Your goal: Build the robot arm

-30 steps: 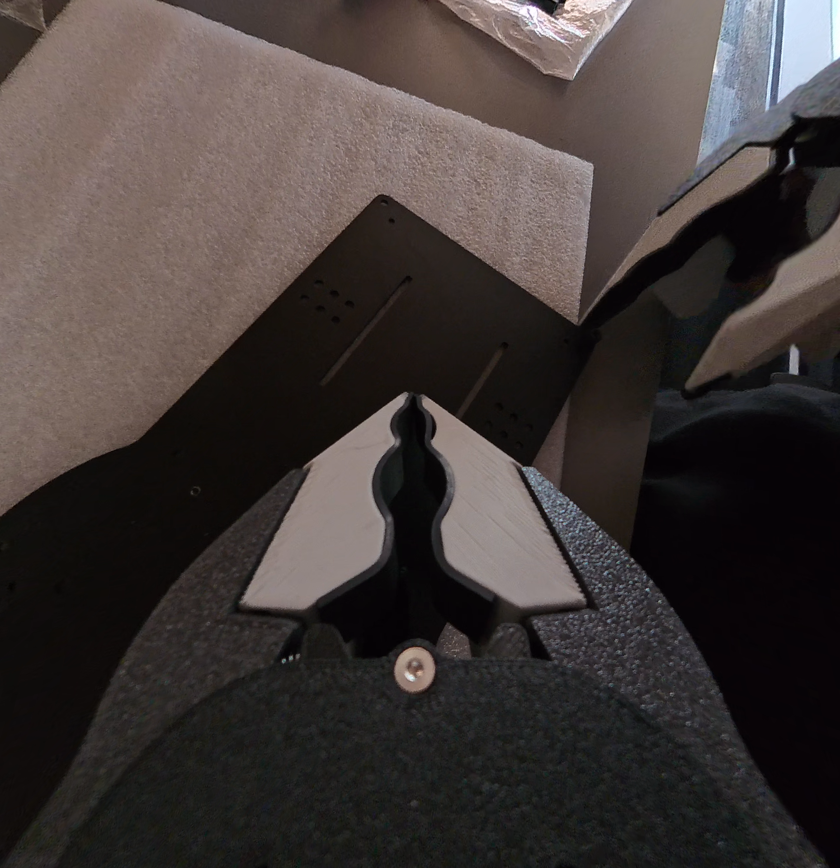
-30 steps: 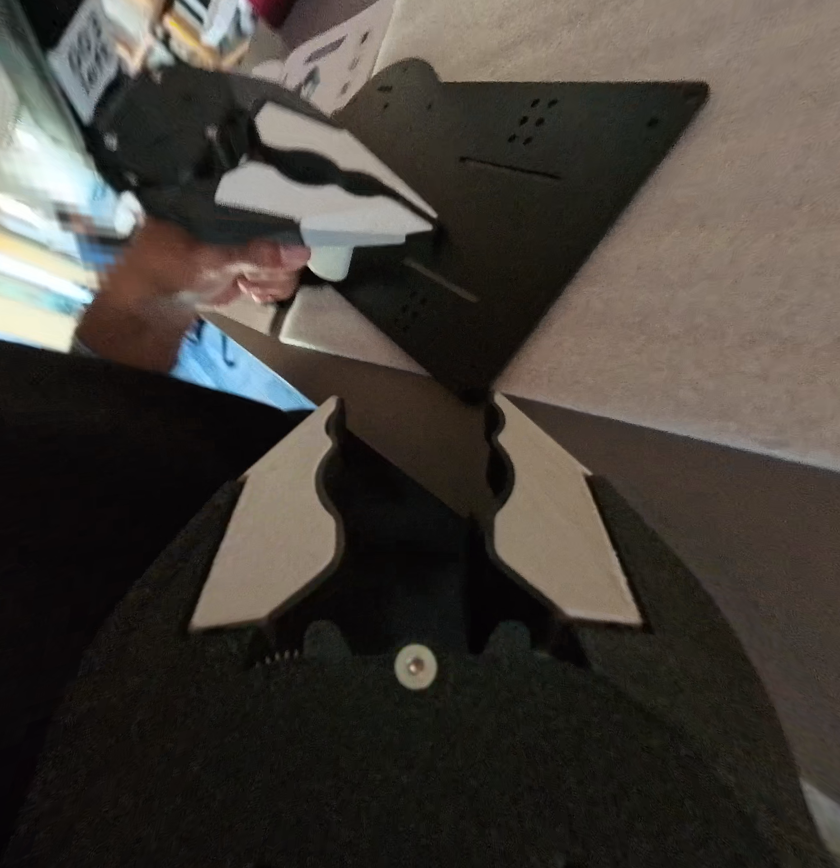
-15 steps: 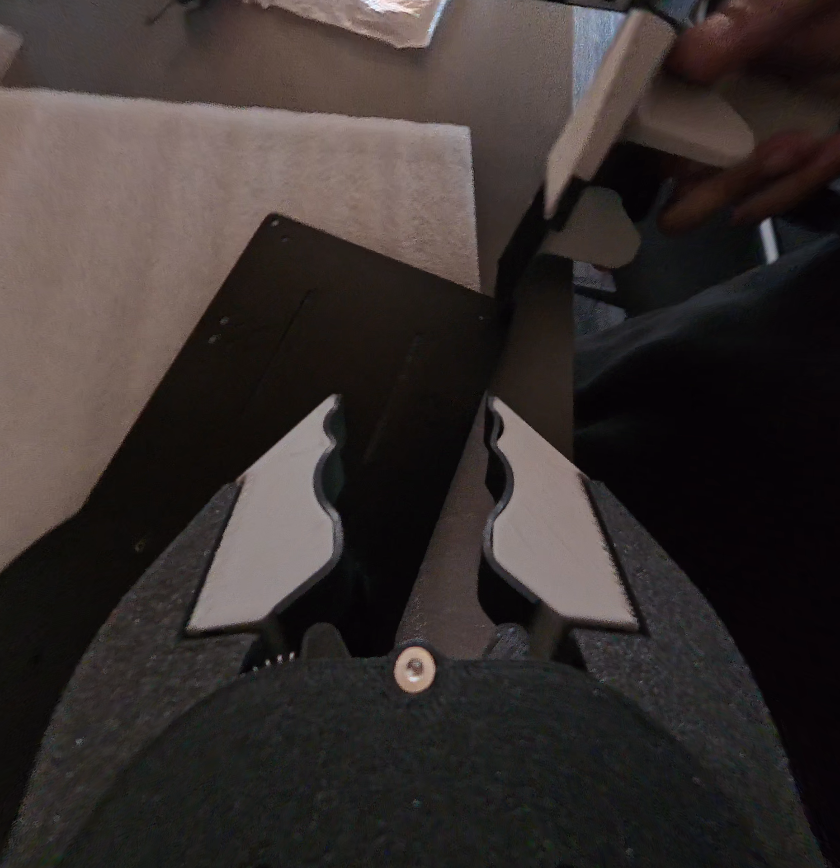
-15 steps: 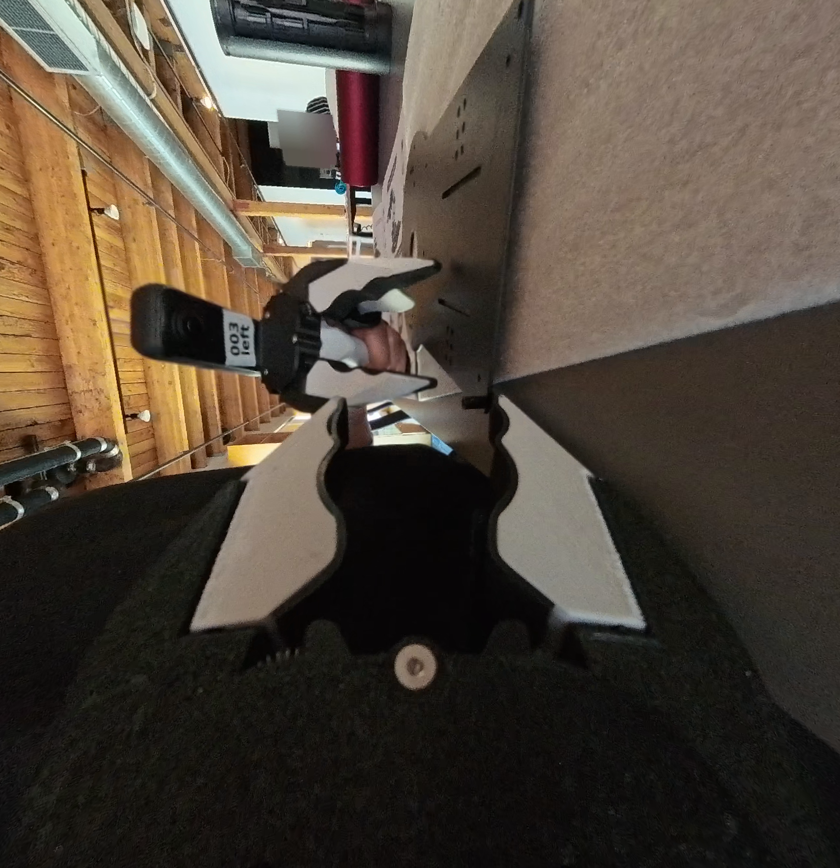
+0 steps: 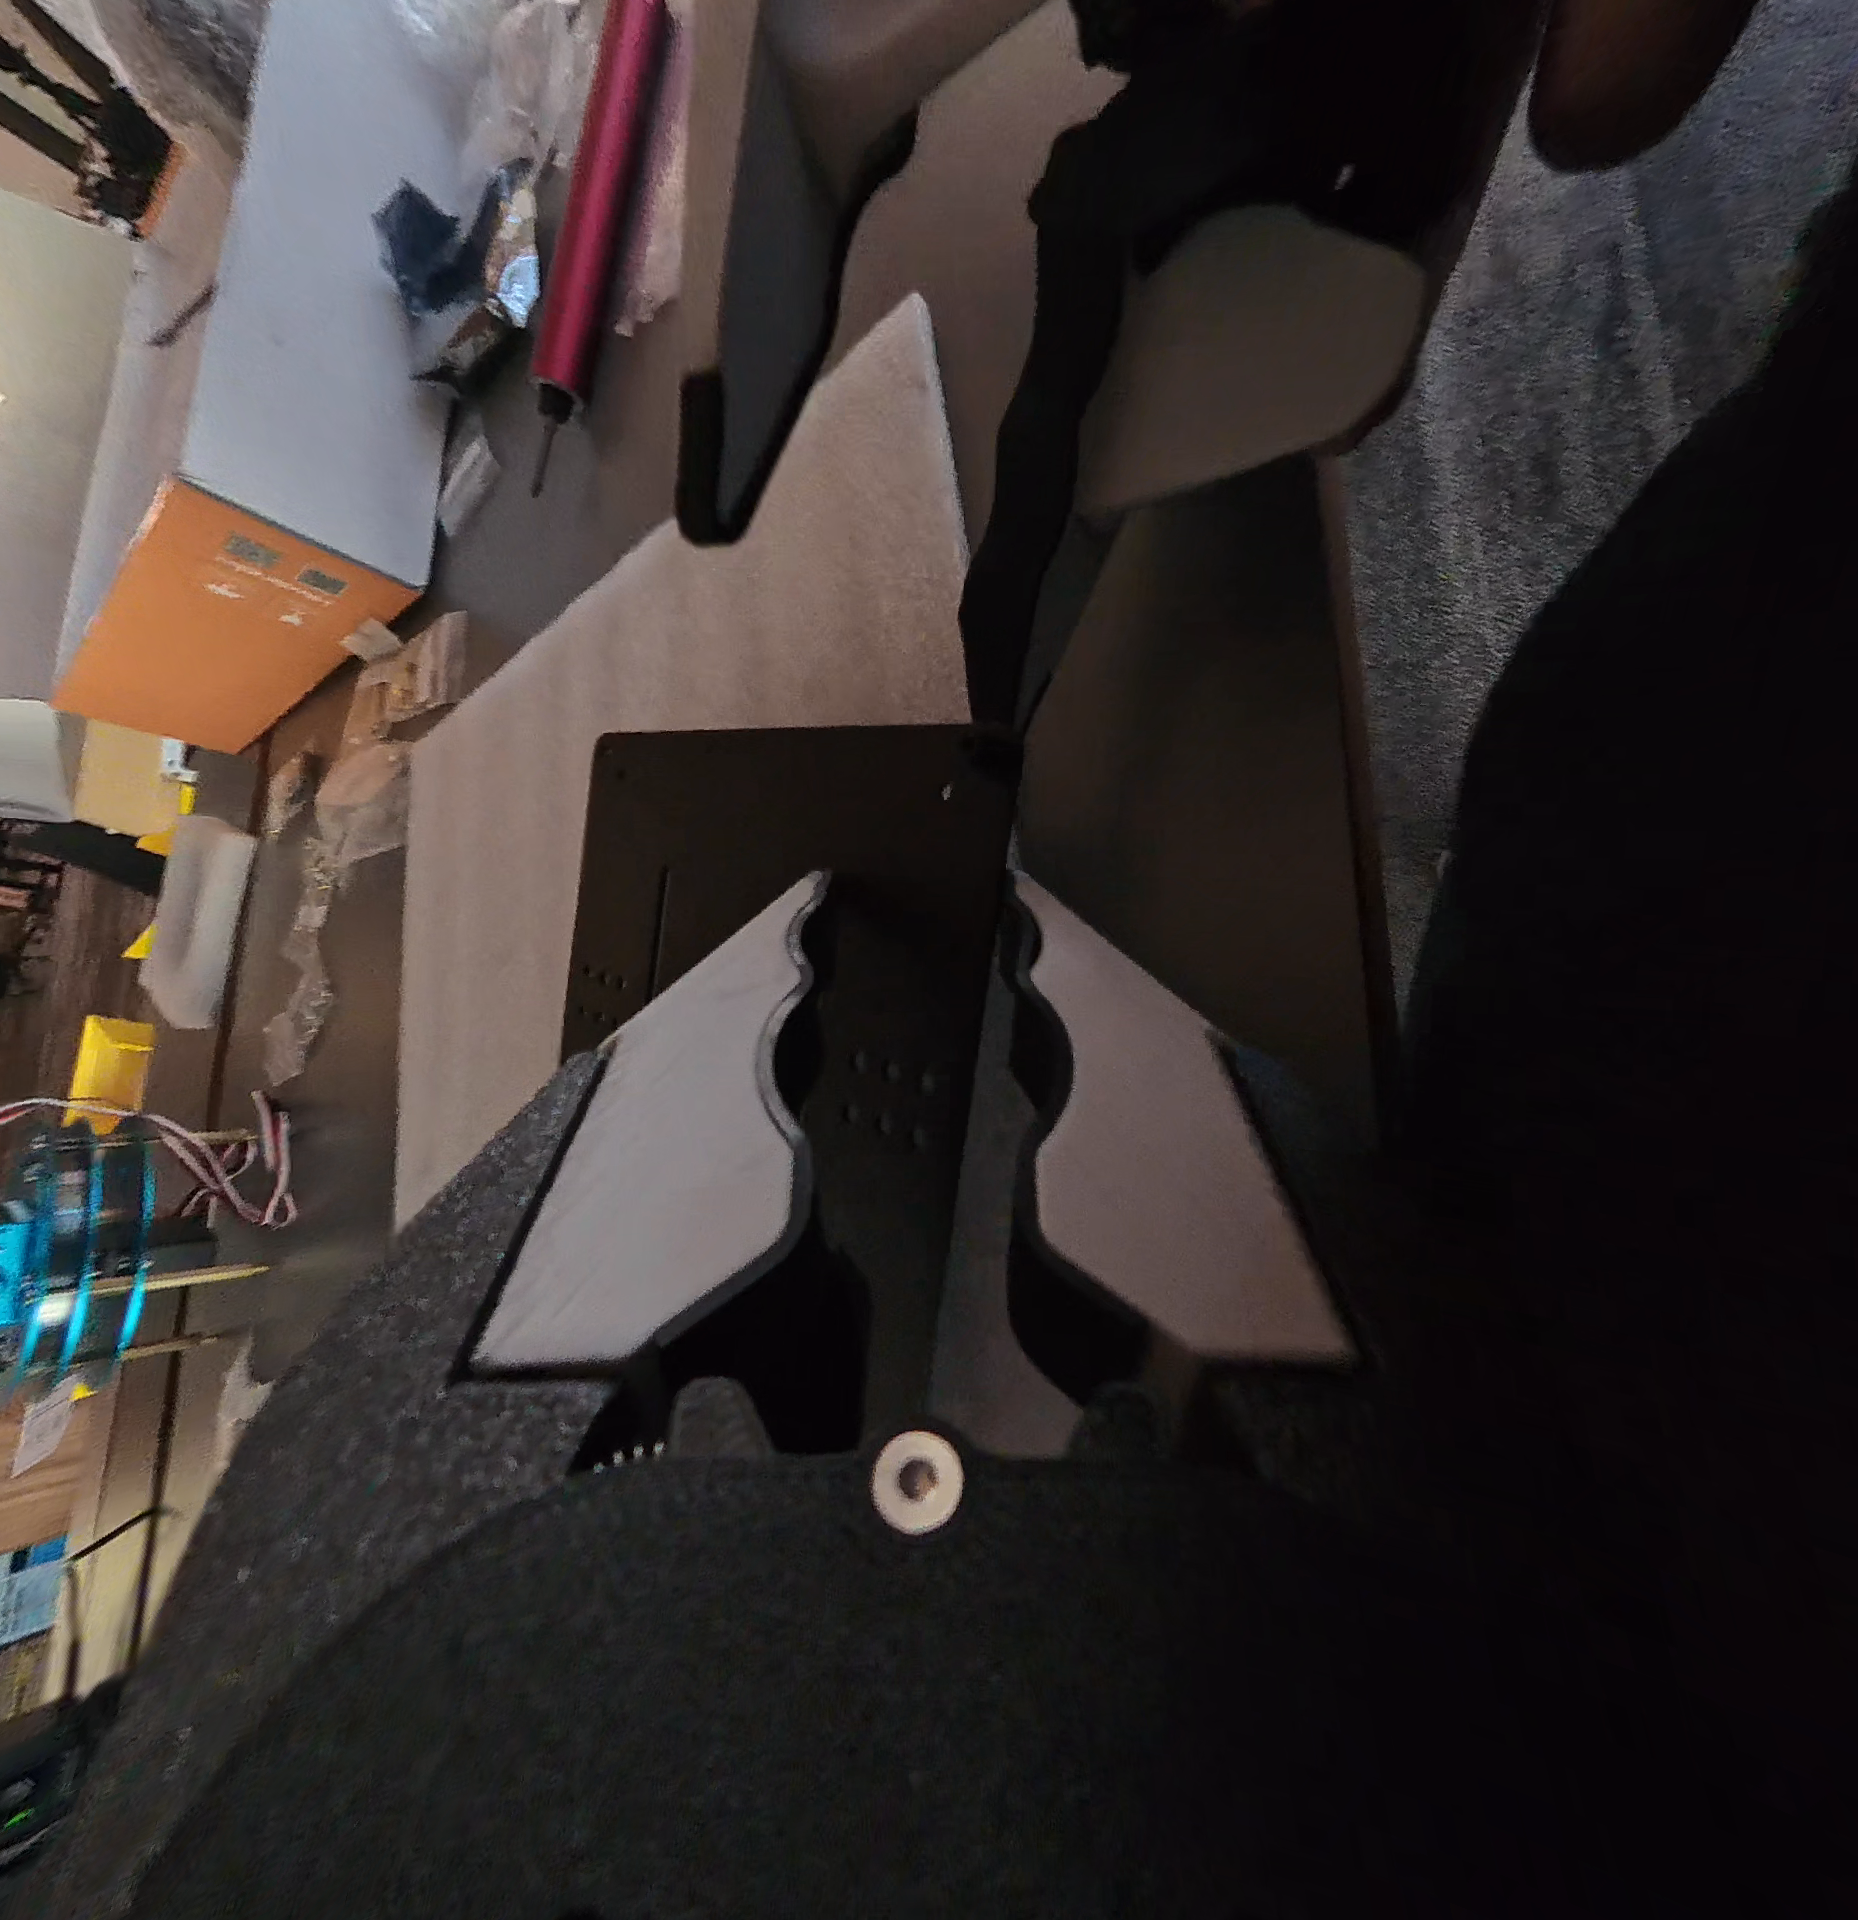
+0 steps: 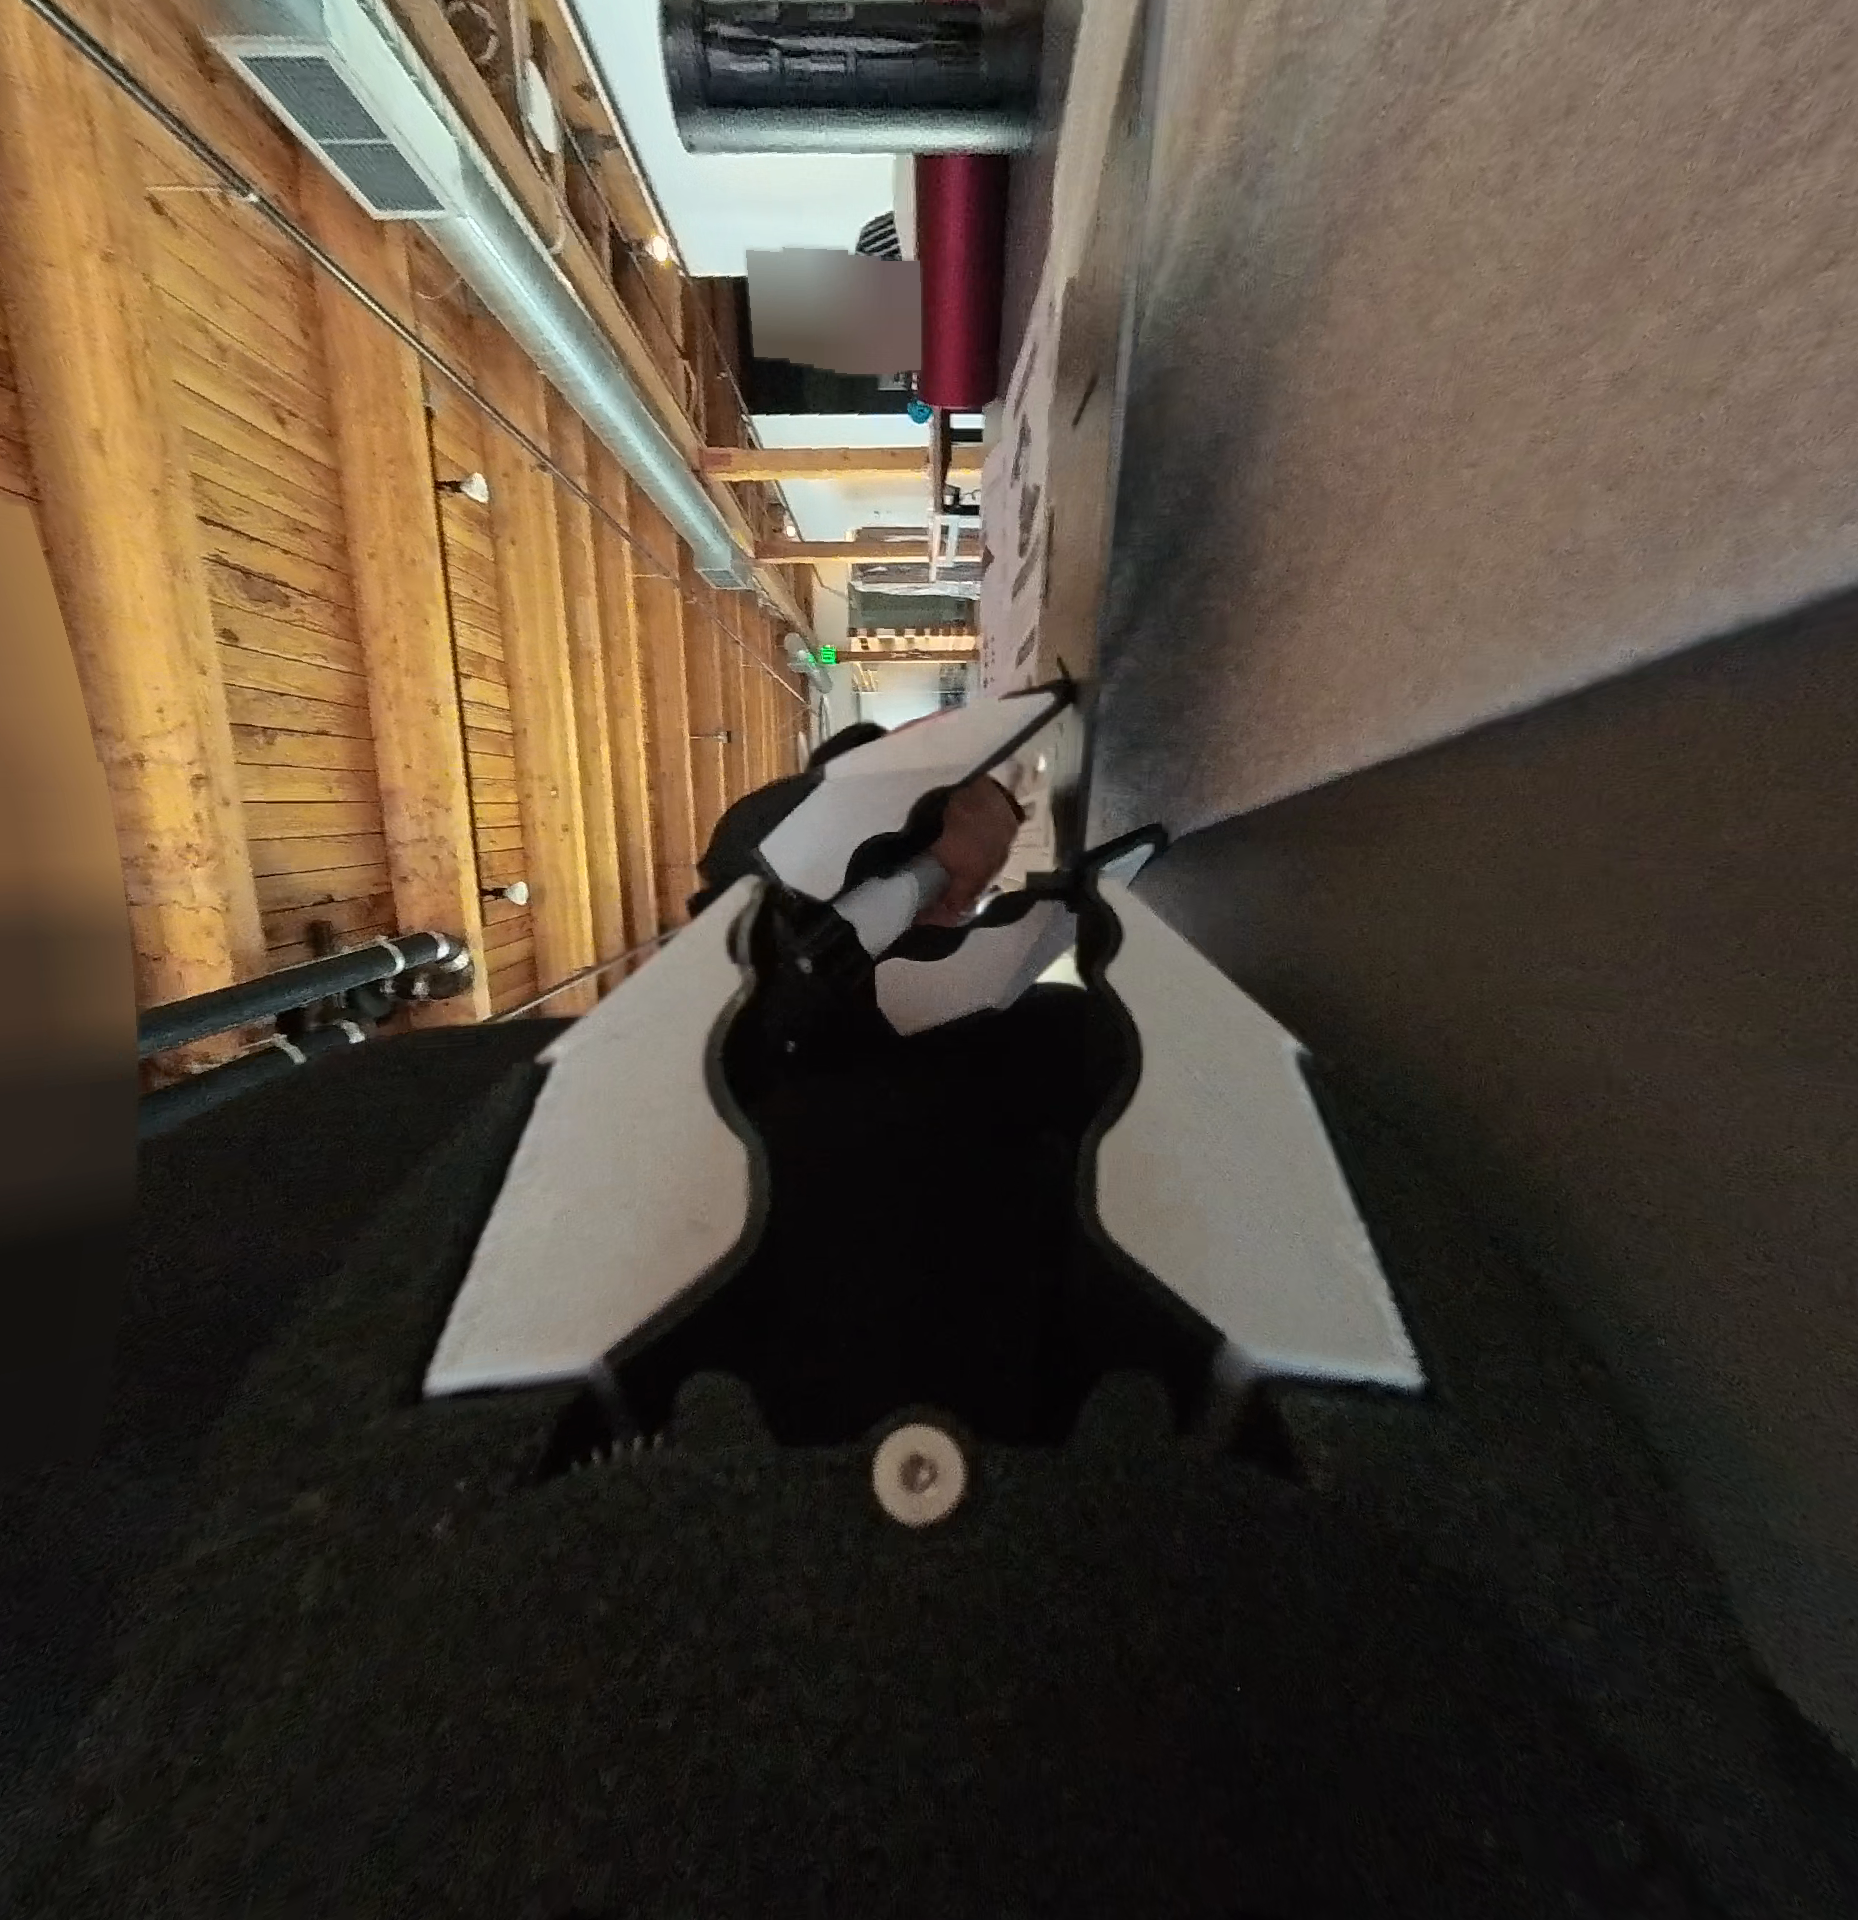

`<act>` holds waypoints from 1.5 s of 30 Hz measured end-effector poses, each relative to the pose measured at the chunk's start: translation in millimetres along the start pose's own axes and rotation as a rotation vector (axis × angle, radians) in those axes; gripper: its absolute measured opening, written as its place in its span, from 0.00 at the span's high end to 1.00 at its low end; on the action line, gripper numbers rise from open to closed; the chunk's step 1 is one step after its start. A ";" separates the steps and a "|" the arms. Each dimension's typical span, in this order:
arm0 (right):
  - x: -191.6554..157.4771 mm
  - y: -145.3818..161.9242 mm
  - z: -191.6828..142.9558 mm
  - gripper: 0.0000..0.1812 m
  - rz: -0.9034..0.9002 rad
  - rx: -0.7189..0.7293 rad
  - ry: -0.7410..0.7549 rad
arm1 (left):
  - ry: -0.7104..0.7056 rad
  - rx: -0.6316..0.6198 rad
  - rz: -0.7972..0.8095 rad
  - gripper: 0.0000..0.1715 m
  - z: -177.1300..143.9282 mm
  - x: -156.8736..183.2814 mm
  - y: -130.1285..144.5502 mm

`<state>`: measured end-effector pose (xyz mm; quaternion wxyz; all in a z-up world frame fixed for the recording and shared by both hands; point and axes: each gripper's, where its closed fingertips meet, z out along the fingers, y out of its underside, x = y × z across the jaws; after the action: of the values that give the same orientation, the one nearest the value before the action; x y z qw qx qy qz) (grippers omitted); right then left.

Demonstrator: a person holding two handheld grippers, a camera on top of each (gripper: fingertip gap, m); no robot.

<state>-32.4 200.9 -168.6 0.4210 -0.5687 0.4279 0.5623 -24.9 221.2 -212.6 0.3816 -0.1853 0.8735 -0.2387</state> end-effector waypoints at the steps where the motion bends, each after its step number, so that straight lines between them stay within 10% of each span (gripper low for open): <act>1: -4.0 -1.5 0.0 0.69 0.002 0.003 -0.022 | -0.017 0.002 0.005 0.84 -2.1 -3.2 -1.8; 17: -56.9 -1.7 4.3 0.77 -0.305 -0.293 -0.052 | 0.052 -0.056 0.155 0.98 -41.4 -41.9 -19.8; 24: -29.6 -16.4 2.0 0.78 -1.311 -0.364 0.311 | 0.161 -0.068 0.092 0.97 -40.7 -38.8 -19.5; 31: -7.0 -46.1 35.4 0.83 -1.623 -0.360 0.450 | 0.325 -0.054 0.066 0.98 -41.1 -64.2 -29.7; 34: -19.4 -62.6 43.1 0.97 -1.686 -0.295 0.428 | 0.364 -0.065 0.054 0.99 -39.2 -84.9 -34.0; 45: -62.8 -94.1 36.7 0.98 -1.384 -0.202 0.337 | 0.384 -0.168 0.109 0.98 -33.3 -133.7 -13.5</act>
<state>47.6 263.2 -106.5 0.5543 -0.8249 -0.0258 0.1077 37.4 287.0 -108.0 0.2037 -0.1200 0.9558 -0.1747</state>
